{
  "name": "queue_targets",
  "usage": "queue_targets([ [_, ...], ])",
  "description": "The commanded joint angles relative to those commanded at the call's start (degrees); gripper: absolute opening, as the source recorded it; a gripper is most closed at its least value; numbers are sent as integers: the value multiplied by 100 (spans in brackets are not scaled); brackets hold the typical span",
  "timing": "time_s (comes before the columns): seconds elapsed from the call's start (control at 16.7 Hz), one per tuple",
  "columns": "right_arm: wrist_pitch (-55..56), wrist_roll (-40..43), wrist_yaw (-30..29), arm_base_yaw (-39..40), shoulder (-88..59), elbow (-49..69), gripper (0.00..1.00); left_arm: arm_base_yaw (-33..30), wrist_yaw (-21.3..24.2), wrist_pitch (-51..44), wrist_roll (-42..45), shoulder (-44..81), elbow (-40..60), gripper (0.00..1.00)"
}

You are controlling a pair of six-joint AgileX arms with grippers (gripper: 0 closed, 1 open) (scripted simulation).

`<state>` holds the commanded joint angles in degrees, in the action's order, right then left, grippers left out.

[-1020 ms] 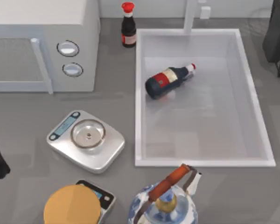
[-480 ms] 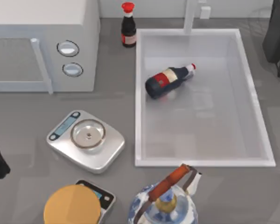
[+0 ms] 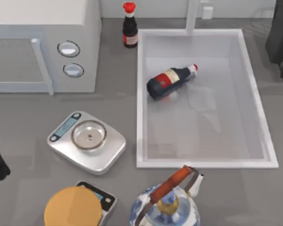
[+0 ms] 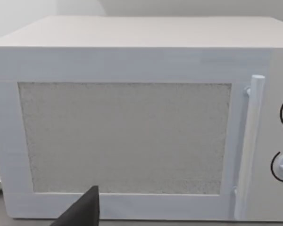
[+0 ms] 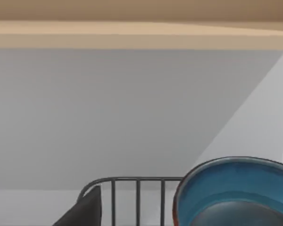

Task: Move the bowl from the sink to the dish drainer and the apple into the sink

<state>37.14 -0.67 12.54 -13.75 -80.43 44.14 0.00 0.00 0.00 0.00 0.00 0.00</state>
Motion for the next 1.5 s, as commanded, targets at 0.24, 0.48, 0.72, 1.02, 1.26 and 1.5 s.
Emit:
queue_targets([
  [0.24, -809, 15, -258, 310, 1729, -960, 100, 0, 0, 0, 0, 0, 0, 100],
  [0.48, -1742, 28, -566, 653, 3706, -2066, 100, 0, 0, 0, 0, 0, 0, 100],
  [0.72, -2637, 42, -873, 977, 5624, -3129, 100, 0, 0, 0, 0, 0, 0, 100],
  [1.02, -3473, 56, -1162, 1281, 7522, -4123, 100, 0, 0, 0, 0, 0, 0, 100],
  [1.26, -3714, 67, -1255, 1376, 8043, -4414, 100, 0, 0, 0, 0, 0, 0, 100],
  [1.5, -3714, 67, -1255, 1376, 8043, -4414, 100, 0, 0, 0, 0, 0, 0, 100],
])
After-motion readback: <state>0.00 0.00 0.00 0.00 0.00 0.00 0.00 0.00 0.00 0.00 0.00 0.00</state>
